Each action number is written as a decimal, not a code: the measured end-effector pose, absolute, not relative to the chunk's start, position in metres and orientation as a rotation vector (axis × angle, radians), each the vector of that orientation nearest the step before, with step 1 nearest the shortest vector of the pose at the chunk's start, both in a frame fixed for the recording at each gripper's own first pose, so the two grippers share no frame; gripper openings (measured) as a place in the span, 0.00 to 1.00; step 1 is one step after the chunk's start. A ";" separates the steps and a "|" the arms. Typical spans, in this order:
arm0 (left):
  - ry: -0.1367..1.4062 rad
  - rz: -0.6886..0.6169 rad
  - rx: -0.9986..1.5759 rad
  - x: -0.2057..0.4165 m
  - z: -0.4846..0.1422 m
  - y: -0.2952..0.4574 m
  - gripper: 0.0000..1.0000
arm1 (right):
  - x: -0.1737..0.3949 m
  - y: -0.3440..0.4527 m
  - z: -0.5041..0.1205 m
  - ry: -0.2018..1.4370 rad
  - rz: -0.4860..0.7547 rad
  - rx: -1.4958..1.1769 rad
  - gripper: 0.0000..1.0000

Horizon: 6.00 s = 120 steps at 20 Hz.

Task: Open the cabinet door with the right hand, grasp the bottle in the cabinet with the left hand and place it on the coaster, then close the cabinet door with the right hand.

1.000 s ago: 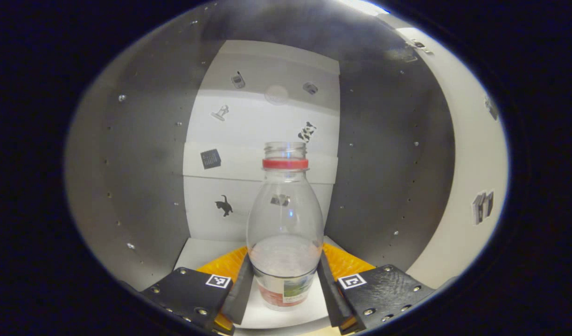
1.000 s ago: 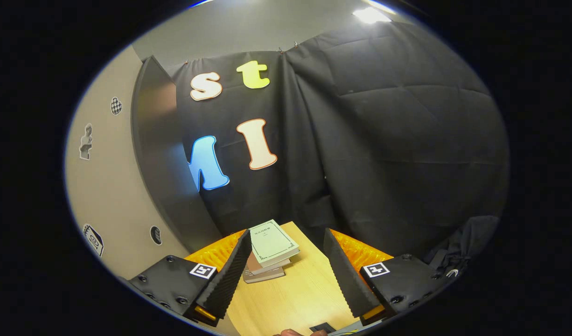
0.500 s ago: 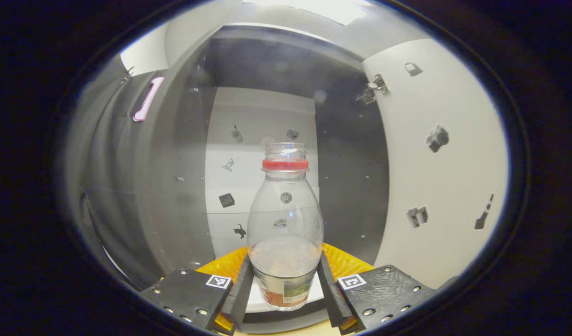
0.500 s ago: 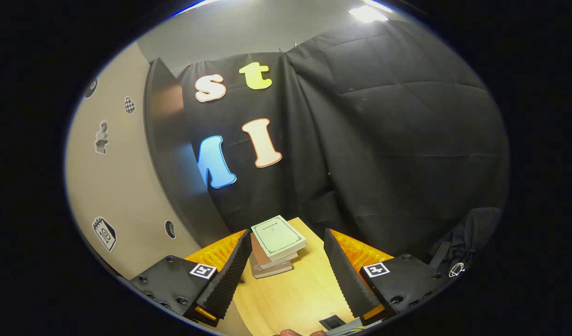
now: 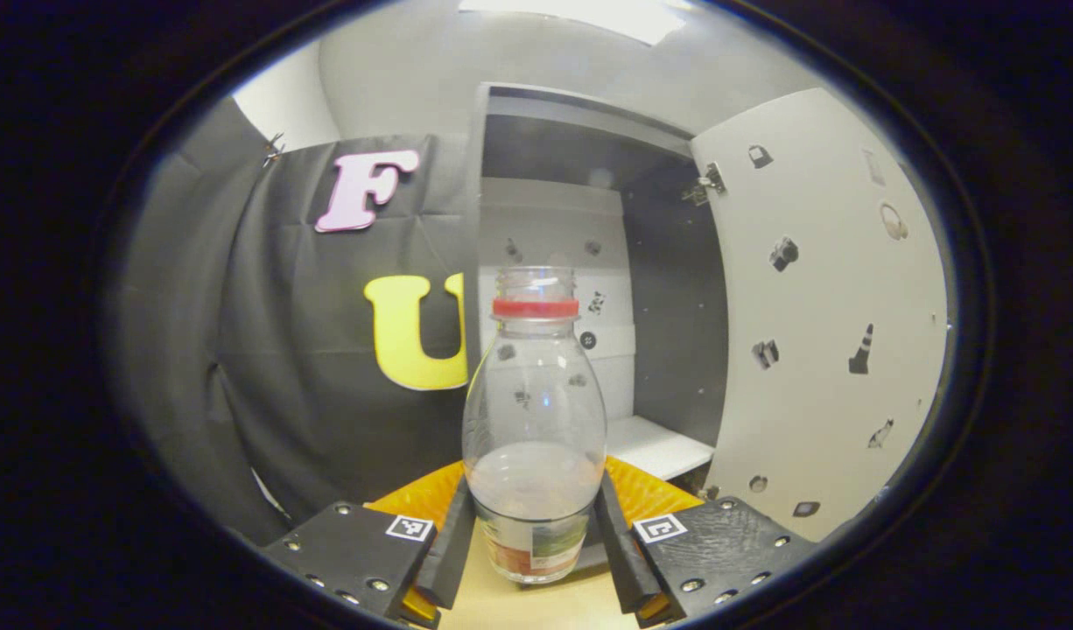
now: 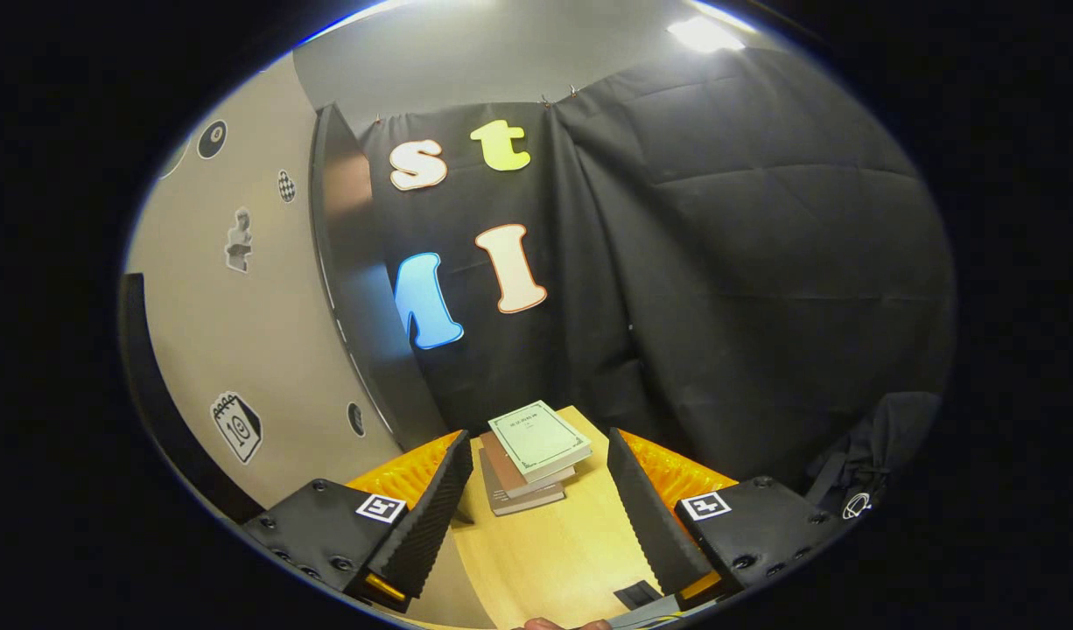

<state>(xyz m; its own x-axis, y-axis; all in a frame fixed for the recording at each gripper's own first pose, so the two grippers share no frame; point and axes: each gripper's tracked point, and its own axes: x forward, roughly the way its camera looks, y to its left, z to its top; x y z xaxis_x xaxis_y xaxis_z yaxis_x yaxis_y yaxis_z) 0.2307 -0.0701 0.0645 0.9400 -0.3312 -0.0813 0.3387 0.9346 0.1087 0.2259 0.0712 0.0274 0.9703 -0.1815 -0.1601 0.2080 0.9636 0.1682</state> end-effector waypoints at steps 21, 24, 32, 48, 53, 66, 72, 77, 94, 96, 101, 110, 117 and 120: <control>0.275 -0.217 0.101 0.146 -0.248 0.061 0.69 | 0.179 0.080 0.030 0.163 -0.291 0.072 0.98; 0.276 -0.214 0.101 0.142 -0.265 0.060 0.70 | 0.174 0.082 0.028 0.170 -0.290 0.093 0.92; 0.286 -0.214 0.084 0.131 -0.292 0.060 0.69 | 0.169 0.069 0.029 0.175 -0.343 0.112 0.98; 0.278 -0.258 0.103 0.123 -0.302 0.050 0.84 | 0.167 0.082 0.005 0.208 -0.313 0.126 0.98; 0.255 -0.247 0.104 0.124 -0.286 0.048 0.87 | 0.163 0.081 -0.001 0.214 -0.311 0.124 0.98; 0.115 -0.209 0.135 0.122 -0.190 0.052 0.90 | 0.151 0.070 -0.026 0.242 -0.317 0.144 0.98; -0.008 -0.173 0.146 0.112 -0.090 0.051 0.87 | 0.161 0.069 -0.020 0.210 -0.281 0.185 0.98; 0.029 -0.108 0.132 0.078 -0.057 0.034 0.87 | 0.178 0.069 0.013 0.137 -0.209 0.146 0.98; 0.102 -0.214 0.084 0.032 -0.016 -0.130 0.89 | 0.188 0.121 0.097 0.006 0.095 0.052 0.98; 0.121 -0.228 0.075 0.028 -0.021 -0.132 0.90 | 0.186 0.123 0.104 -0.007 0.082 0.018 0.98; 0.123 -0.227 0.067 0.023 -0.021 -0.114 0.87 | 0.174 0.130 0.111 -0.022 0.017 -0.076 0.98; 0.122 -0.175 0.077 0.021 -0.023 -0.065 0.87 | 0.169 0.191 0.104 0.011 0.100 -0.029 0.92; 0.129 -0.135 0.067 0.019 -0.033 -0.029 0.87 | 0.172 0.248 0.098 0.017 0.174 -0.034 0.98; 0.126 -0.113 0.040 0.016 -0.034 -0.010 0.90 | 0.176 0.269 0.094 0.027 0.206 -0.010 0.98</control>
<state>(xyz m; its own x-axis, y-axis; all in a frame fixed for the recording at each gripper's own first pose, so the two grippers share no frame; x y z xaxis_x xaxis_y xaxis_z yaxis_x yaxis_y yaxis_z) 0.0163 -0.0098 -0.0335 0.9857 -0.1102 -0.1272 0.1152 0.9928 0.0323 0.1758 0.2694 0.0939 0.9784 0.2048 -0.0277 -0.2051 0.9787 -0.0072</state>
